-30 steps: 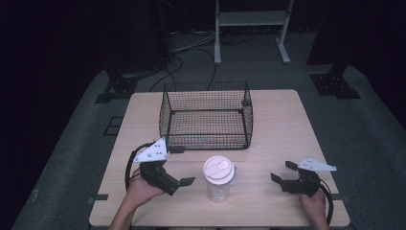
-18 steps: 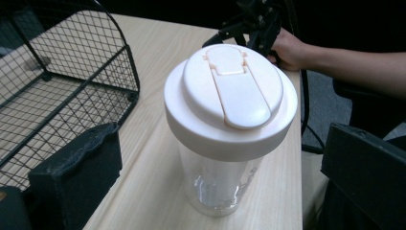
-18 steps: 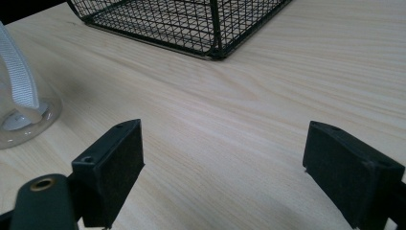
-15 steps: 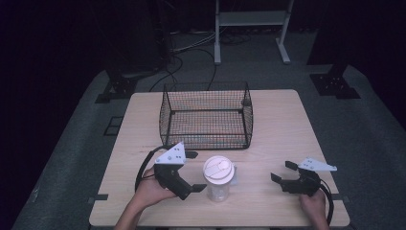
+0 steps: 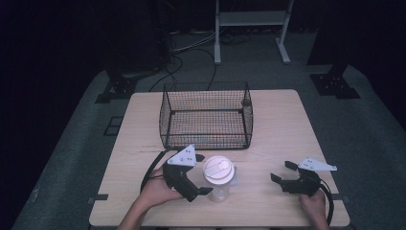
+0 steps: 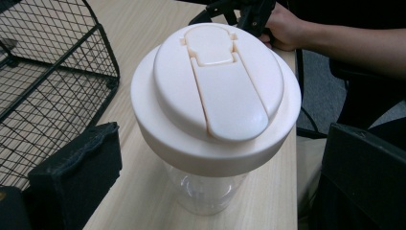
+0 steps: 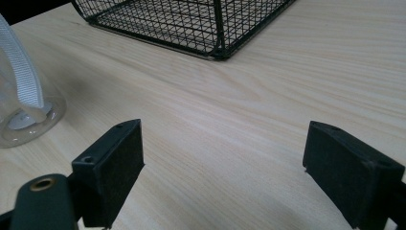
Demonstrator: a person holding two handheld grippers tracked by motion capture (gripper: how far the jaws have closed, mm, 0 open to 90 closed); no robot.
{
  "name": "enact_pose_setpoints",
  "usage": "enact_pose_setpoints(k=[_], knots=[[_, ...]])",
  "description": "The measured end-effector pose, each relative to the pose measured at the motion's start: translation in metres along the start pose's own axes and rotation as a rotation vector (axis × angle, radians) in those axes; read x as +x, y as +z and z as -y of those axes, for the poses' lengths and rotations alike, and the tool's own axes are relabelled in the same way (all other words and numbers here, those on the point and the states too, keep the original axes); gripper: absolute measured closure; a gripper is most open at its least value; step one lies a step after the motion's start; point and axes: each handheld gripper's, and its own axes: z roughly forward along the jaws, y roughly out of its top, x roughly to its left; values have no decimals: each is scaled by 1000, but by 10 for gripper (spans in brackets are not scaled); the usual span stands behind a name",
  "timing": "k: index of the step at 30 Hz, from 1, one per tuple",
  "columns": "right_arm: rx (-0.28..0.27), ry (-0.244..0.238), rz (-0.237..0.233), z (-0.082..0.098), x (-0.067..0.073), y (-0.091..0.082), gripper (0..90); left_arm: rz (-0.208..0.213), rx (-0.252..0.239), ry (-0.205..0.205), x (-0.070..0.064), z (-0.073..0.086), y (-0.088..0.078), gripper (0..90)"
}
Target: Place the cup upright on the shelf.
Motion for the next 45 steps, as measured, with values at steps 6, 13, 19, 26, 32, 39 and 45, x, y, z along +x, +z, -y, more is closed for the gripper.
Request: enact_pose_setpoints(k=[6,13,19,26,32,39,45], knots=[[0,-4,-3,0,0,0,129,-2,36,5,0,-3,8,0],[3,-6,-4,0,0,0,129,-1,64,-4,2,-5,17,0],[6,-5,-4,0,0,1,129,5,86,-9,2,-9,26,0],[7,-4,-6,0,0,1,129,3,117,-2,2,-14,37,0],[10,-5,-5,0,0,1,129,2,125,-4,3,-16,39,0],[10,-5,-5,0,0,1,129,2,131,-12,5,-18,41,41],[10,-6,-5,0,0,1,129,-1,149,-9,5,-20,41,48]])
